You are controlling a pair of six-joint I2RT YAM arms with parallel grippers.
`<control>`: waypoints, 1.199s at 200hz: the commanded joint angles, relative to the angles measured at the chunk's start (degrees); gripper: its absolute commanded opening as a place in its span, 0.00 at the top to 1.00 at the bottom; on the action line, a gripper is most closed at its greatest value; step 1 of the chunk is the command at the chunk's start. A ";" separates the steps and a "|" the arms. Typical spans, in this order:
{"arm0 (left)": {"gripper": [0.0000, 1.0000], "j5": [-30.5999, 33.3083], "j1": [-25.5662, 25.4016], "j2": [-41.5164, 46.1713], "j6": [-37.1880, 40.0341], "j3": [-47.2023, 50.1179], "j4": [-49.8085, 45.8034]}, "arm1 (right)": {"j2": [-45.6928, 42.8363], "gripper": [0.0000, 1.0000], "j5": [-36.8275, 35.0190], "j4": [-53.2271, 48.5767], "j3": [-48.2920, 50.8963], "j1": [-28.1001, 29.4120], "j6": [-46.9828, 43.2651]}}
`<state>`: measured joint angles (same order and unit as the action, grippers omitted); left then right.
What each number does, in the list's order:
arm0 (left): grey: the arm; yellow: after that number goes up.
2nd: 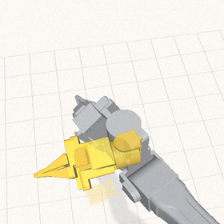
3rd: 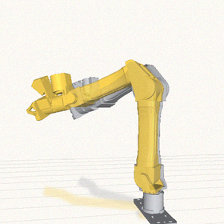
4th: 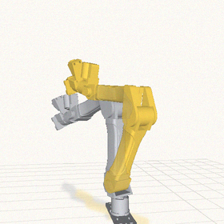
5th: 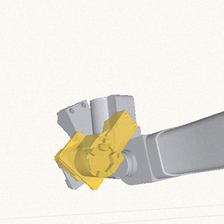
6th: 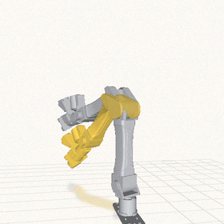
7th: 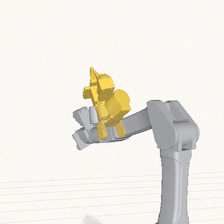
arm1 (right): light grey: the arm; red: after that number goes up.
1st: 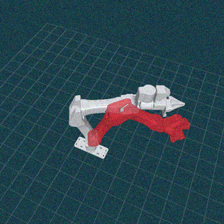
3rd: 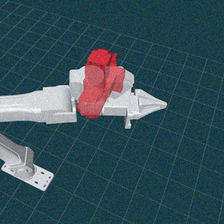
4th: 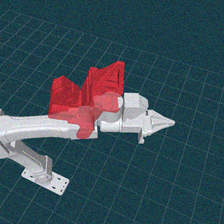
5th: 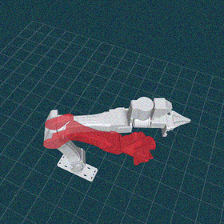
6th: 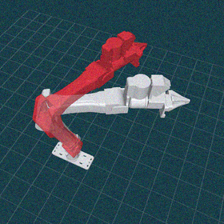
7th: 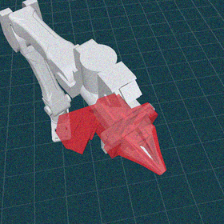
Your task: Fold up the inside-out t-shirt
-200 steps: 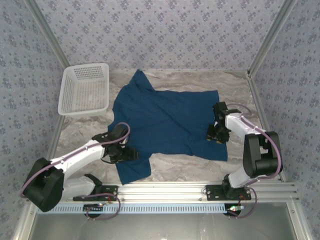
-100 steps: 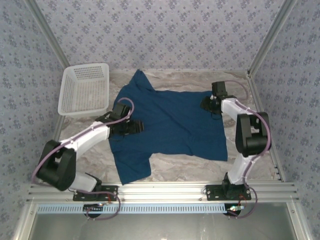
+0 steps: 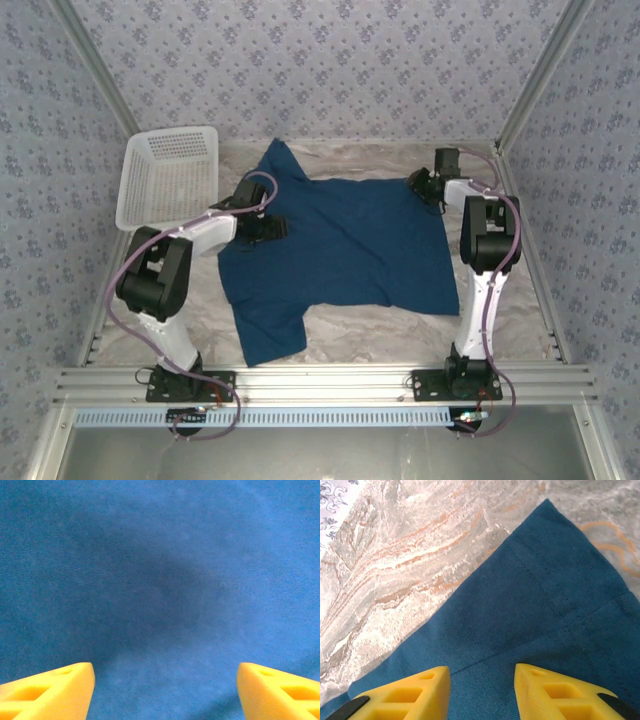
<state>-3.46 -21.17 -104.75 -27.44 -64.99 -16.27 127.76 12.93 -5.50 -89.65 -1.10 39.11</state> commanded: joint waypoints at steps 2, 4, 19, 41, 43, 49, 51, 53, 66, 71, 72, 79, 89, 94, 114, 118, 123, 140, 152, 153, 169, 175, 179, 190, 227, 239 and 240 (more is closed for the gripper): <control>0.26 -1.75 1.46 -3.30 1.72 -2.69 -0.51 | 3.96 0.59 -0.12 -6.02 -3.42 -0.48 1.61; 0.26 -1.93 1.54 -3.58 1.74 -2.79 -0.49 | 4.04 0.59 -0.12 -6.30 -3.80 -0.48 1.63; 0.26 -2.16 1.90 -5.63 2.49 -4.07 -0.84 | 5.13 0.59 -0.72 -7.57 -5.67 -0.44 1.37; 0.26 -2.16 2.44 -9.00 3.60 -6.75 -1.90 | 6.52 0.59 -1.77 -9.25 -8.45 -0.57 0.72; 0.26 -2.16 2.47 -9.29 3.68 -7.02 -1.98 | 6.59 0.59 -1.77 -9.37 -8.77 -0.57 0.71; 0.26 -2.16 2.68 -10.16 3.87 -7.83 -2.11 | 6.89 0.59 -1.81 -9.69 -9.38 -0.55 0.62; 0.26 -2.16 2.70 -10.37 3.88 -8.08 -2.23 | 7.02 0.60 -1.84 -9.79 -9.60 -0.50 0.61; 0.26 -2.27 2.78 -10.69 3.95 -8.34 -2.28 | 7.00 0.59 -1.85 -9.86 -9.85 -0.55 0.57; 0.26 -2.30 3.13 -11.97 4.37 -10.02 -3.12 | 7.24 0.60 -2.11 -10.33 -10.53 -0.57 0.22; 0.26 -2.25 3.24 -12.21 4.43 -10.48 -3.27 | 7.11 0.59 -2.16 -10.37 -10.71 -0.56 0.03; 0.26 -2.29 3.28 -12.22 4.47 -10.58 -3.25 | 7.13 0.59 -2.18 -10.39 -10.76 -0.56 -0.03; 0.26 -2.36 3.41 -12.40 4.74 -11.04 -3.24 | 7.09 0.59 -2.21 -10.50 -10.97 -0.57 -0.40; 0.26 -2.38 3.58 -12.55 4.83 -11.83 -3.55 | 7.22 0.59 -1.58 -11.00 -11.90 -0.52 -1.26; 0.26 -2.63 3.59 -12.53 4.92 -12.36 -4.16 | 7.19 0.59 -1.28 -11.61 -12.53 -0.56 -1.83; 0.26 -4.38 3.50 -9.88 4.71 -12.22 -4.46 | 4.89 0.58 -1.15 -13.98 -12.87 -0.40 -4.92; 0.26 -4.53 3.44 -8.87 4.60 -11.70 -4.19 | 3.80 0.57 -1.15 -14.14 -12.30 -0.24 -5.56; 0.26 -4.76 3.35 -7.49 4.37 -11.07 -3.95 | 2.24 0.57 -1.45 -14.11 -11.02 -0.03 -6.37; 0.25 -5.15 2.91 -1.67 4.09 -8.52 -3.63 | -4.42 0.56 -2.56 -15.45 -5.26 0.69 -9.75; 0.25 -5.53 2.25 2.87 3.52 -6.10 -3.12 | -9.55 0.55 -3.82 -18.54 -0.57 1.23 -12.59; 0.25 -5.60 2.17 3.27 3.44 -5.80 -3.05 | -9.99 0.55 -3.98 -18.65 -0.33 1.25 -12.80; 0.24 -6.71 0.62 9.10 2.27 -1.54 -1.63 | -18.06 0.54 -5.89 -21.66 8.78 1.82 -14.47; 0.24 -6.94 -0.05 10.89 1.94 0.05 -1.26 | -21.28 0.54 -6.38 -22.71 12.80 1.98 -14.51; 0.24 -6.87 -0.58 12.10 1.77 1.10 -1.18 | -23.46 0.54 -6.87 -23.17 15.28 1.98 -14.46; 0.24 -6.52 -1.89 15.14 1.14 3.90 -0.80 | -29.26 0.54 -8.33 -24.62 23.02 1.68 -13.93; 0.24 -6.60 -4.49 21.48 0.44 8.59 -1.96 | -44.81 0.54 -11.70 -33.01 38.69 -2.70 -13.28; 0.24 -5.83 -4.76 23.05 0.82 9.21 -2.62 | -47.67 0.55 -12.14 -35.47 41.59 -4.96 -13.14; 0.24 -5.80 -4.76 23.16 0.82 9.28 -2.58 | -47.82 0.55 -12.23 -35.55 41.84 -5.18 -13.12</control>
<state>-9.58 -25.58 -84.38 -26.24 -57.49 -16.99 84.38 4.38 -32.42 -53.06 -2.61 26.48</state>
